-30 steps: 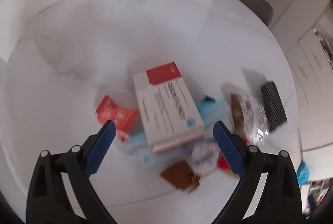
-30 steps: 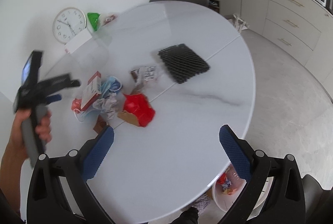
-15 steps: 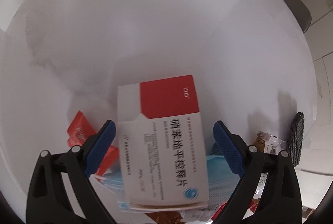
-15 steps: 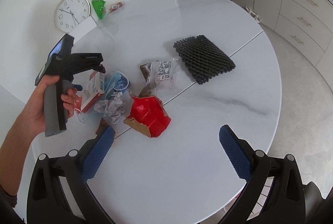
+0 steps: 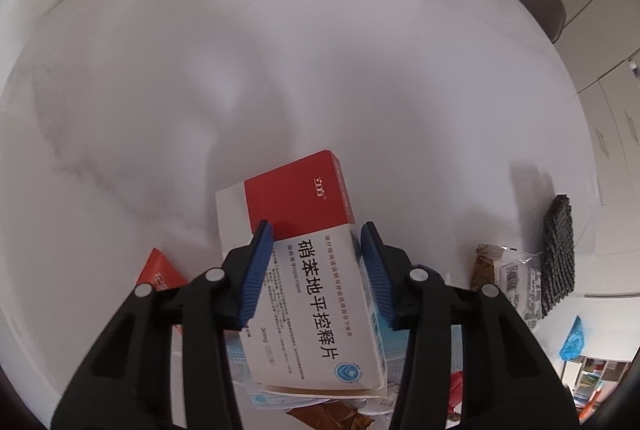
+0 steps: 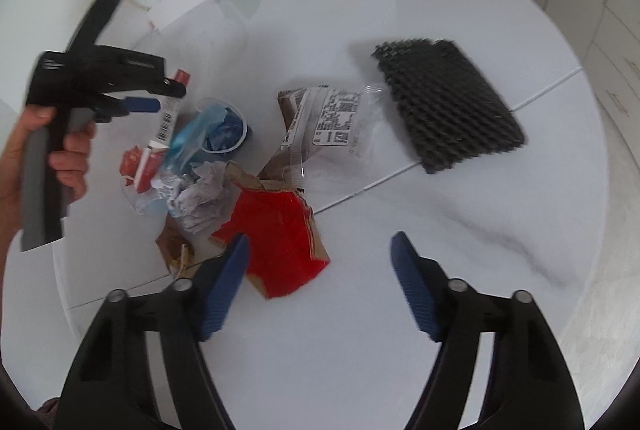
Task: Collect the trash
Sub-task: 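Grasp the white-red medicine box with the left tool while the right tool grasps the red wrapping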
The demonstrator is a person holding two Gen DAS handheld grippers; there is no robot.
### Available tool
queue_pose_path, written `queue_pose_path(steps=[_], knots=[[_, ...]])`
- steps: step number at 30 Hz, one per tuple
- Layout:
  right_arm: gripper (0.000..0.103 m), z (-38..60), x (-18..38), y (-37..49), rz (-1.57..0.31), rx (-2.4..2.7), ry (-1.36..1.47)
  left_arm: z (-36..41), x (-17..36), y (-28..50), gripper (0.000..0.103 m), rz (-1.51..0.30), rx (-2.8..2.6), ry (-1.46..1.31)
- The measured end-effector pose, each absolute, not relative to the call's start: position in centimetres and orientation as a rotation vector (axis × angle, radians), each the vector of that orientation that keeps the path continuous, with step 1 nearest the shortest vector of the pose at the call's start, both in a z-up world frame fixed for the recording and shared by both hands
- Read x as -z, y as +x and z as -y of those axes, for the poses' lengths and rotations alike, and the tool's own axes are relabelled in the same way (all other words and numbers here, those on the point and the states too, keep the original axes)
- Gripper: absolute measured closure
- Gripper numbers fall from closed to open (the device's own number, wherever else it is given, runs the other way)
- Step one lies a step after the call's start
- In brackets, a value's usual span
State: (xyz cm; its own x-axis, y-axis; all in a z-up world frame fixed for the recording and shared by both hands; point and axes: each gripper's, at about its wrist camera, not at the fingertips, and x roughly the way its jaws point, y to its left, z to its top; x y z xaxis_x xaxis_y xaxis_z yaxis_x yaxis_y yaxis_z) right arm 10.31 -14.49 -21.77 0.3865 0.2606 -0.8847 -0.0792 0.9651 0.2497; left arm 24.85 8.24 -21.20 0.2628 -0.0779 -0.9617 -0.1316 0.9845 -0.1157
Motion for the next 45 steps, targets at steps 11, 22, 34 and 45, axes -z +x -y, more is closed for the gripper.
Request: queue_pose_path(steps=[11, 22, 34, 45], knots=[[0.047, 14.0, 23.9, 12.3, -1.207, -0.258, 0.249, -10.1, 21.1, 25.0, 0.061, -1.308, 0.024, -0.218], [0.047, 14.5, 24.2, 12.4, -1.208, -0.259, 0.286, -12.6, 20.5, 23.9, 0.024, -1.327, -0.017, -0.254], [0.047, 14.1, 24.7, 12.1, -1.219, -0.281, 0.297, -14.7, 21.8, 24.1, 0.014, -1.383, -0.119, -0.273], [0.047, 13.7, 25.0, 12.1, -1.228, -0.290, 0.305, -17.4, 23.0, 24.2, 0.013, -1.469, -0.077, -0.389]])
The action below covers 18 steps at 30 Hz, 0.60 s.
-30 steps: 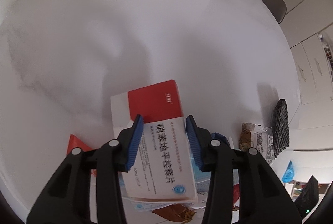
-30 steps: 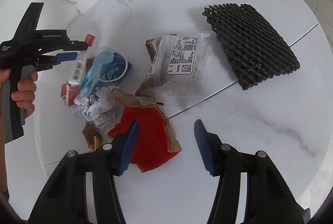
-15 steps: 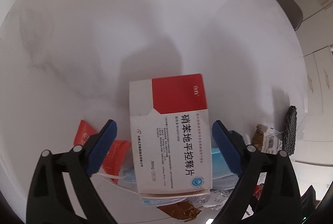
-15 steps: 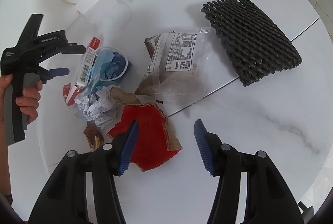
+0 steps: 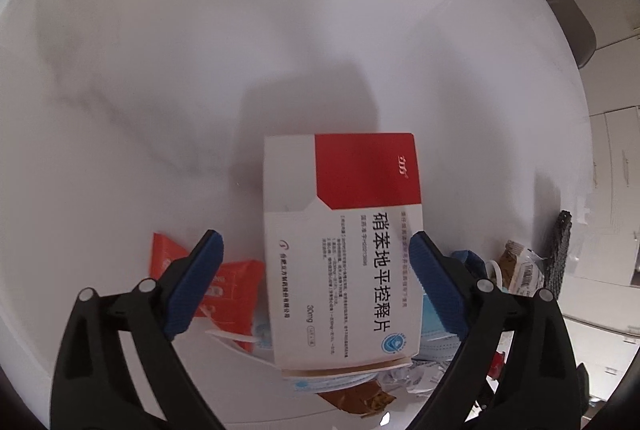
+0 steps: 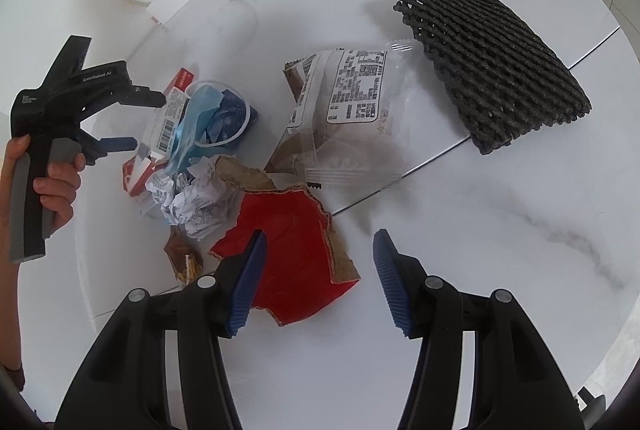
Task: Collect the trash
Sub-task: 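Grasp the white-red medicine box with the left tool while the right tool grasps the red wrapping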
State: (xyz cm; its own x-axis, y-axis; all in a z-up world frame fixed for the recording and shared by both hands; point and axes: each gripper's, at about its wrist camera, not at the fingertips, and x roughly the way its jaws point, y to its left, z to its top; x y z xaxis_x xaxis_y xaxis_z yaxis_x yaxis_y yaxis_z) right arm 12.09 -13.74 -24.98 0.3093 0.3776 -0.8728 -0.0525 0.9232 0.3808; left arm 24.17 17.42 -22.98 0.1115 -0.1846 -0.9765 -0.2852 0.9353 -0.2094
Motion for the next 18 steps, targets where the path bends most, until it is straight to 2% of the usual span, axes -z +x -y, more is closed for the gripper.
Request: queue_pose_path(steps=[18], knots=[[0.047, 13.5, 25.1, 11.7, -1.235, -0.300, 0.328, -12.2, 23.7, 26.9, 0.013, -1.534, 0.012, -0.355]])
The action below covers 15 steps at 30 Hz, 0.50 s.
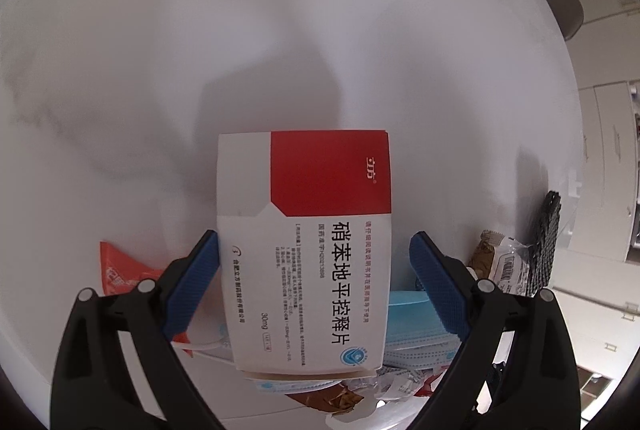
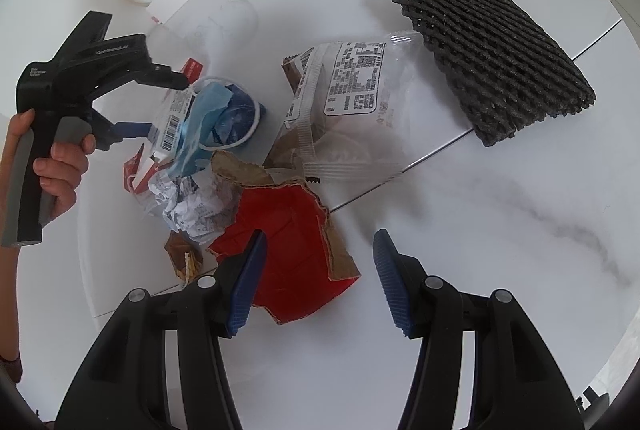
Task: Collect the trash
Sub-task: 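Grasp the white-red medicine box with the left tool while the right tool grasps the red wrapping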
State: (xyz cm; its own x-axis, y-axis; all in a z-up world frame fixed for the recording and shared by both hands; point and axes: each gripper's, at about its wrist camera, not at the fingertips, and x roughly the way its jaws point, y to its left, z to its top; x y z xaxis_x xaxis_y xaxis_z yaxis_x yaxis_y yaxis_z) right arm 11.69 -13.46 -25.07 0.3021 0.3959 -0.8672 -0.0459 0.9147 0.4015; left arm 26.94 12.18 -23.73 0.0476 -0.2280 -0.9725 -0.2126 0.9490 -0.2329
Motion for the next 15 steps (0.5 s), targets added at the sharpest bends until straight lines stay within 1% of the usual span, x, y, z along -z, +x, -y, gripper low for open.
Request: queue_pose_path(steps=[6, 8, 10, 12, 14, 15], knots=[[0.047, 13.2, 25.1, 11.5, -1.238, -0.302, 0.328, -9.9, 24.0, 27.5, 0.013, -1.541, 0.001, -0.227], [0.047, 13.2, 25.0, 11.4, -1.234, -0.303, 0.321, -9.6, 23.9, 27.6, 0.024, -1.529, -0.004, -0.232], [0.048, 13.2, 25.0, 11.3, -1.229, -0.301, 0.318, -9.8, 23.9, 27.6, 0.024, -1.529, 0.005, -0.243], [0.066, 13.4, 25.0, 11.2, -1.226, -0.301, 0.321, -9.3, 24.1, 27.8, 0.024, -1.518, 0.013, -0.228], [0.073, 13.5, 25.0, 11.2, -1.230, -0.306, 0.334, -9.3, 23.9, 27.9, 0.025, -1.502, 0.029, -0.218], [0.081, 13.6, 25.0, 11.2, -1.231, -0.306, 0.334, -9.3, 23.7, 27.9, 0.025, -1.492, 0.039, -0.218]])
